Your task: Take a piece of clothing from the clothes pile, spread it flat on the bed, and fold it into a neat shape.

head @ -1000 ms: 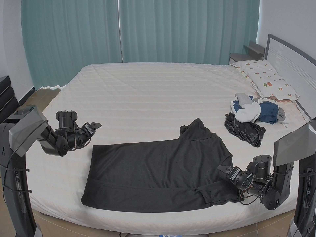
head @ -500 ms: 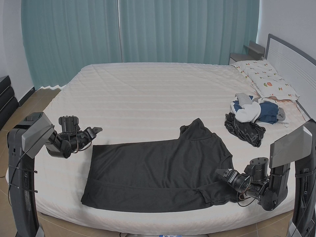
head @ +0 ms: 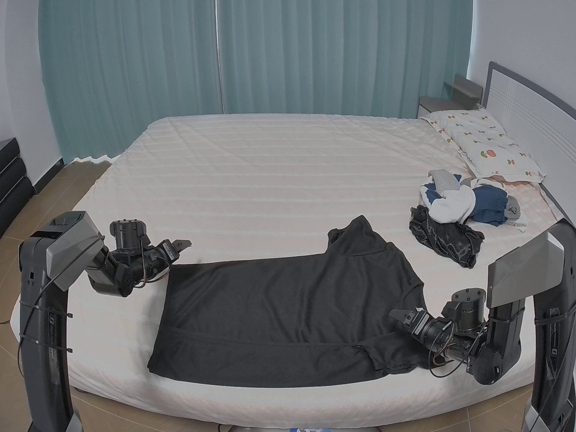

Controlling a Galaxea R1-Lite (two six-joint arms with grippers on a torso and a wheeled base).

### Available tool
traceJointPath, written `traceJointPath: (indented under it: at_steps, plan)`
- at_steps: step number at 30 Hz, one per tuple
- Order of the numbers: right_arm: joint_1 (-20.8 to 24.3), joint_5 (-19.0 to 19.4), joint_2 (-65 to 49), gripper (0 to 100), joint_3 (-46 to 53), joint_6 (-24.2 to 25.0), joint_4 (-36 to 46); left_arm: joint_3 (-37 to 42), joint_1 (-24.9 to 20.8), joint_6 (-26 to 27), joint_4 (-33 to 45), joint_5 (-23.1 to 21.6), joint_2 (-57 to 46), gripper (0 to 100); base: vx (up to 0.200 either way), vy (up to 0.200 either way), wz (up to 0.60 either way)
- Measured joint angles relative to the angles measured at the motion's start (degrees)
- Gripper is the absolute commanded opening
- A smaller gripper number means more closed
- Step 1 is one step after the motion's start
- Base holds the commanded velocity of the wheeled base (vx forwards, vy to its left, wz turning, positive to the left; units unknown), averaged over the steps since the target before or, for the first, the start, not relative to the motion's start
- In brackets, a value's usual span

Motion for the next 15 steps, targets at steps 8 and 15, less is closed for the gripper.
traceJointPath:
  at_steps: [8, 15]
  plan:
    - [-0.1, 0.0, -0.1, 100, -0.1, 0.1, 0.0, 0.1, -0.2, -0.1, 0.0, 0.0, 1.0, 100, 0.000, 0.000, 0.00]
    - [-0.1, 0.0, -0.2, 100, -0.2, 0.0, 0.0, 0.1, -0.5, -0.1, 0.1, 0.0, 1.6, 100, 0.000, 0.000, 0.00]
